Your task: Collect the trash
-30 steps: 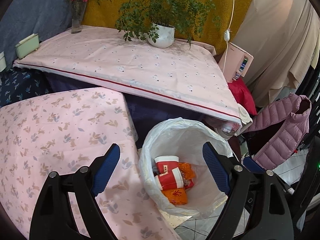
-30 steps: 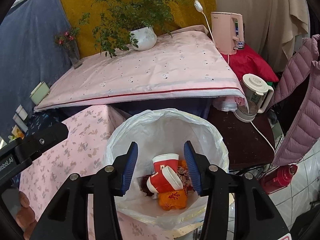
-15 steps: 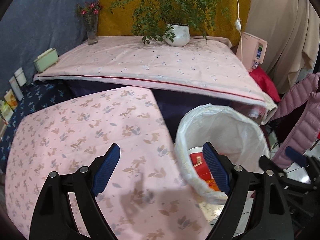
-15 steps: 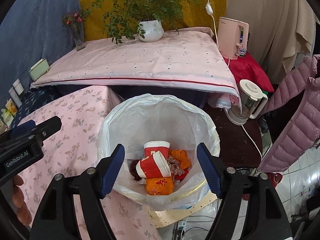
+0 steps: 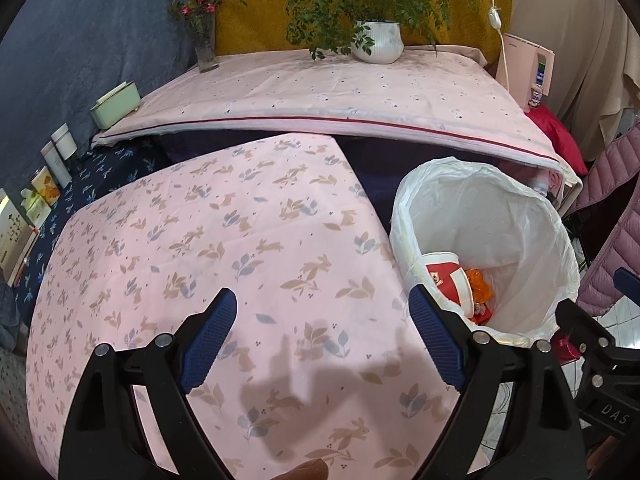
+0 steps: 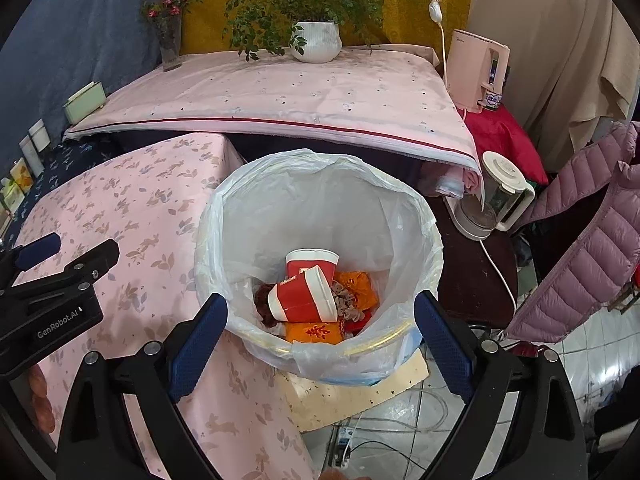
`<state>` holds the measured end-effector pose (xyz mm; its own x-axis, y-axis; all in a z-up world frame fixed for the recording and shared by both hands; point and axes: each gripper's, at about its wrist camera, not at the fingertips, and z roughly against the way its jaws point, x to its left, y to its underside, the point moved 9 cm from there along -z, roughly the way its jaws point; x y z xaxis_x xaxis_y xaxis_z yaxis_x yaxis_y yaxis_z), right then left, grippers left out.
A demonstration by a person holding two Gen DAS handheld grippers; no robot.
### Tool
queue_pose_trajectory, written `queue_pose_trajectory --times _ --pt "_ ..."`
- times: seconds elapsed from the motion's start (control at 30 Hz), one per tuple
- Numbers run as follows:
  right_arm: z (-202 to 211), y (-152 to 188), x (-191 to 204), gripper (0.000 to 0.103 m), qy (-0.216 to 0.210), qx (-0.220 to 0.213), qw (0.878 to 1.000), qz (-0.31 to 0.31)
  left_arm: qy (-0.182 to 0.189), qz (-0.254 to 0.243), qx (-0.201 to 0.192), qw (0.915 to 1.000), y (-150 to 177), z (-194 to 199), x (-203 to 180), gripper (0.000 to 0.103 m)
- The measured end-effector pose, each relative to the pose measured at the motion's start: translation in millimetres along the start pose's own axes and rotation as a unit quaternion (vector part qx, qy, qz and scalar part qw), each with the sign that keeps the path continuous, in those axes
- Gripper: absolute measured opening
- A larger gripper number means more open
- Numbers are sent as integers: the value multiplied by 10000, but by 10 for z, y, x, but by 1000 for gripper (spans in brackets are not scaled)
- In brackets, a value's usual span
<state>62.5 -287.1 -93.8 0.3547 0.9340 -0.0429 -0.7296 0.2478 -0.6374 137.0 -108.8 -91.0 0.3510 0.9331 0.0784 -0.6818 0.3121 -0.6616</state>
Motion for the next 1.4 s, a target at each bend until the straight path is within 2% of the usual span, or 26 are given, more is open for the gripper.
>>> queue_pose_trajectory --times 0.4,0.53,0.83,0.87,0.93,1.4 --pt "2 37 -75 91 67 102 9999 -106 -39 144 194 9997 77 7 14 84" --pt "18 51 -65 91 65 103 9999 -88 -66 204 173 9996 79 46 41 89" --pt "86 37 -34 91 165 -14 9998 85 -89 244 124 9996 69 100 62 91" --pt "92 37 -34 96 165 -19 9998 91 -89 261 113 9996 66 109 65 91" --pt "105 38 -39 96 172 -39 9998 89 -114 279 104 9995 67 124 73 93" --pt "108 59 -57 96 227 -25 9997 85 -110 234 81 9996 47 144 57 93"
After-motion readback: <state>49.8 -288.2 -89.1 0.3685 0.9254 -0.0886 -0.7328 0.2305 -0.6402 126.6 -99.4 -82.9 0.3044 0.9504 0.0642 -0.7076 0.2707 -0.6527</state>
